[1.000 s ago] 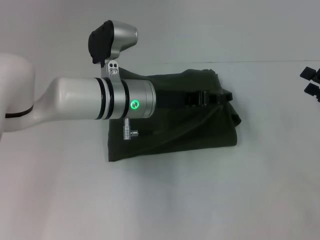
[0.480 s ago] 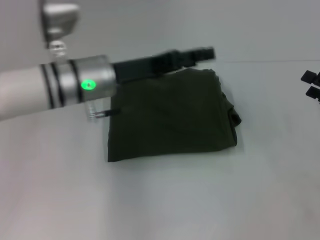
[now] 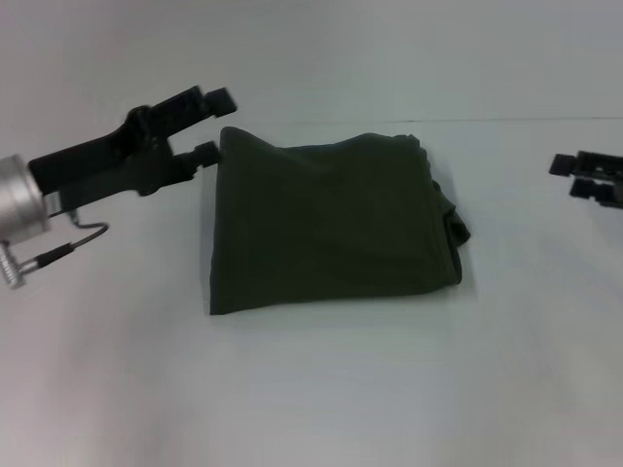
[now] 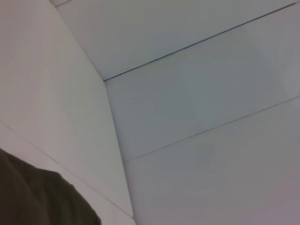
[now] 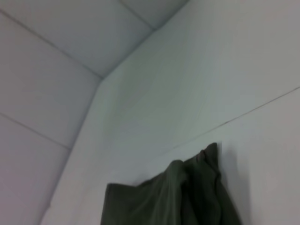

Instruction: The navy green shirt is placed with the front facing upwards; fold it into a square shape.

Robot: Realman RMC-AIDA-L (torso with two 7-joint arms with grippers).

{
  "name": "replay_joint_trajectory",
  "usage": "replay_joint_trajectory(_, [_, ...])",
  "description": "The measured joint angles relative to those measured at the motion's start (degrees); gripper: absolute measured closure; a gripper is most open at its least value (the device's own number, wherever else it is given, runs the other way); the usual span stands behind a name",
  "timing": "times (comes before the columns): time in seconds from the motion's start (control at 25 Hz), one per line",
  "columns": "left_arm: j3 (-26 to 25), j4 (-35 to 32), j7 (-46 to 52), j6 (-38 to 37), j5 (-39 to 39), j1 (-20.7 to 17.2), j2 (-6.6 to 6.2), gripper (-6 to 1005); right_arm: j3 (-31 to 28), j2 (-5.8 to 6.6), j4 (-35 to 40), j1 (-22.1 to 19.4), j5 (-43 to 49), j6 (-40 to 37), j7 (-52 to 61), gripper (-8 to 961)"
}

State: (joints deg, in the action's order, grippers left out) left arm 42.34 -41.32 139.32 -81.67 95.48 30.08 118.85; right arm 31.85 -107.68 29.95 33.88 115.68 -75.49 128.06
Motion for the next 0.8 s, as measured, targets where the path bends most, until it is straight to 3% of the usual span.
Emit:
replay_joint_trajectory(0.08, [-1.95,-0.09,-0.01,-1.15,1.64,-0.42,-0.05,62,0.17,0.20,0.91,2.22,2.95,-0.21,2.15,239])
replay_joint_trajectory(0.24, [-3.65,-0.35,-0.36,-2.02,3.85,-0.99,-0.09,61,2.70,-0.23,3.71,7.38,10.37,-0.07,8.51,239])
replay_joint_trajectory(0.48, [-4.19,-2.54,-0.52,-1.88,10.25,-0.97,-0.51,63,7.37,-2.48,5.76,14.52,21.99,4.47,16.98,240])
replay_joint_trajectory(0.8, [-7.53,-2.77,-1.92,-1.79,12.45,-1.57,-0.64,65,11.54,-5.20,5.12,17.99,24.48,12.50,19.56,241])
